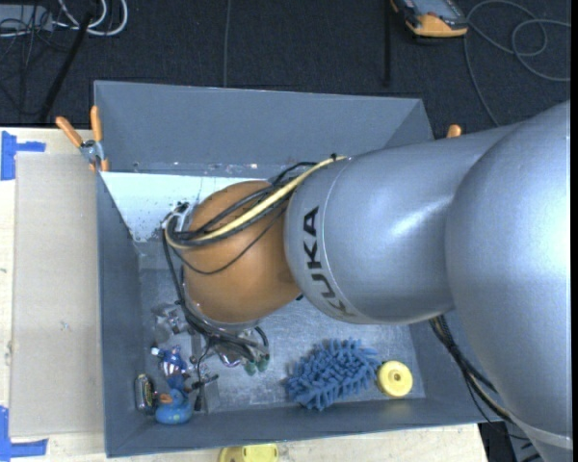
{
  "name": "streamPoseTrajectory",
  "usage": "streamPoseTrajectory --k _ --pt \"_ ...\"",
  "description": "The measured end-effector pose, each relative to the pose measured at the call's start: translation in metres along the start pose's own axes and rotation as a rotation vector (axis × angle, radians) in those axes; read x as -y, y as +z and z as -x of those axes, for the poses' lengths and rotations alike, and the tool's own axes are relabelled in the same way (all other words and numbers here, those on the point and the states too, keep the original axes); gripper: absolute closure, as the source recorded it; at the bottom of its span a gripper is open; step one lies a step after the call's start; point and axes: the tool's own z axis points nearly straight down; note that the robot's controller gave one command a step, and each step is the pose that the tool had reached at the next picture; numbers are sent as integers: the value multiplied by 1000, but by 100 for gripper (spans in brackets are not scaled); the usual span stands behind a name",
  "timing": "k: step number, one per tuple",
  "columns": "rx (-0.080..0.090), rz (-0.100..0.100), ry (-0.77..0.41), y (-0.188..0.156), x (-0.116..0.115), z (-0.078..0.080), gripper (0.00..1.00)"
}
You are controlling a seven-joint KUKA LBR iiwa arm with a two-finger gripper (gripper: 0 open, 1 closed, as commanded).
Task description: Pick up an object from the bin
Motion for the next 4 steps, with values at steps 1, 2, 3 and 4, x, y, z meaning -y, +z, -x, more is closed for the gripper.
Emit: streamPoseTrajectory --k 1,2,3,4 --pt "-4 -2 54 79 9 14 0" --pt "6 -3 -504 80 5 9 100" --pt "6 -2 -502 80 5 9 100" --pt "1 -1 -502 76 5 8 100"
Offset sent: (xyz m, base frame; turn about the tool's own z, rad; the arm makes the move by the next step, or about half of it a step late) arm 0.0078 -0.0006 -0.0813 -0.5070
